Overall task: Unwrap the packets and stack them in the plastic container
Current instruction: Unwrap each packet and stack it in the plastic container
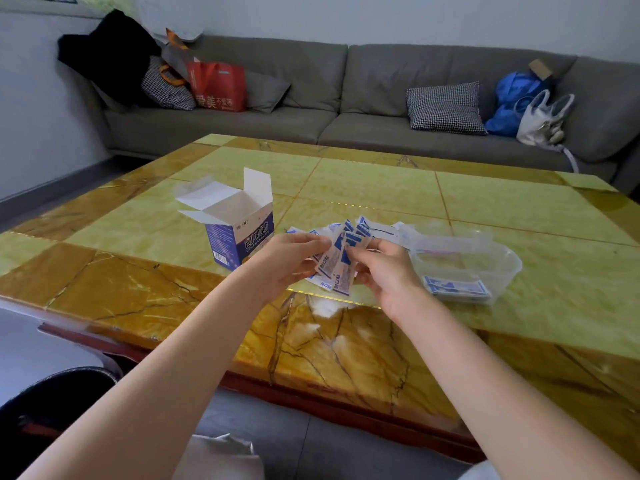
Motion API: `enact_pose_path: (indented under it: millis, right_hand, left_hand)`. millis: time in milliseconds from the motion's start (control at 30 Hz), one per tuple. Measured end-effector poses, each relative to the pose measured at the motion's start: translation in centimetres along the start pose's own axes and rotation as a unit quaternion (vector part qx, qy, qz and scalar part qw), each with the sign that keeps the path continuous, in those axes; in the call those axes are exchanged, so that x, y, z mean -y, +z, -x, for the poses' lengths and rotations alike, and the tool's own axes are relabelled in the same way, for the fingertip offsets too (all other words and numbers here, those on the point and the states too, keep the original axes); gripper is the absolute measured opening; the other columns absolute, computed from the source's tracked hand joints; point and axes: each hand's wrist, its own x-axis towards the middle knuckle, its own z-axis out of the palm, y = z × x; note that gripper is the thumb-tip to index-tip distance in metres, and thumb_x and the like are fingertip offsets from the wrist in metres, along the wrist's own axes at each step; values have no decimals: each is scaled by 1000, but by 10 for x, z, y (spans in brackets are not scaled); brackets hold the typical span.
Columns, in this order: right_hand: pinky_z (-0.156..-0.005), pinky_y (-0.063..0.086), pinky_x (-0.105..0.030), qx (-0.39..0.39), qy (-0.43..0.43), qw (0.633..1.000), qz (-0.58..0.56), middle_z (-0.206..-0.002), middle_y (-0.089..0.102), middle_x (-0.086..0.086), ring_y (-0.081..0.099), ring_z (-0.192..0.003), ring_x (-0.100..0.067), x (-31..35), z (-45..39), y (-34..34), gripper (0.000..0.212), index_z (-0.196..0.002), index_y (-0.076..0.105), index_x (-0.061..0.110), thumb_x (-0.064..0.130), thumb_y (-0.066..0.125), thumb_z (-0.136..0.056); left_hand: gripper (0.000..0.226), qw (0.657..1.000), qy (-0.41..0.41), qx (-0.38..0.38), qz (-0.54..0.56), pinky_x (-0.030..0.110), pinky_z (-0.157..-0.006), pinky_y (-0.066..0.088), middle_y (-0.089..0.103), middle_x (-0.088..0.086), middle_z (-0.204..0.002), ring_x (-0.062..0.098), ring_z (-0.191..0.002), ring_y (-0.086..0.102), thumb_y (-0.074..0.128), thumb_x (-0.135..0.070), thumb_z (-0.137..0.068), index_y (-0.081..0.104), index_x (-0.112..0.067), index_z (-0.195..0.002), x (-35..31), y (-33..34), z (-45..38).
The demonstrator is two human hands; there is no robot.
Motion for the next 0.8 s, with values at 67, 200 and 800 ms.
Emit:
enact_pose_path:
  millis: [67,200,800]
  right_hand:
    - [-52,40,-24,1,-9,1000,5,-71,60,-4,46,-54,-13,-1,0,-3,6,-85,62,8,2,61,-85]
    - [-53,38,-24,31,-20,999,18,-69,61,-3,45,-59,-14,-1,2,-5,12,-81,65,12,2,60,-86]
    - [-72,55,-37,123,-245,658,701,-92,63,-8,63,-79,-23,-8,23,-21,19,-100,60,11,1,47,-91]
  left_hand:
    - [3,1000,-1,-4,-23,23,-76,47,67,6,-93,18,-87,58,63,-15,-85,63,-14,-88,2,0,0]
    - [8,999,4,-4,-41,19,-64,45,65,4,-81,12,-69,54,66,-8,-82,60,-13,-78,4,3,0]
    - [55,746,171,-1,-643,39,-109,33,40,-2,-145,24,-133,36,53,-14,-89,34,-29,-139,26,-14,-25]
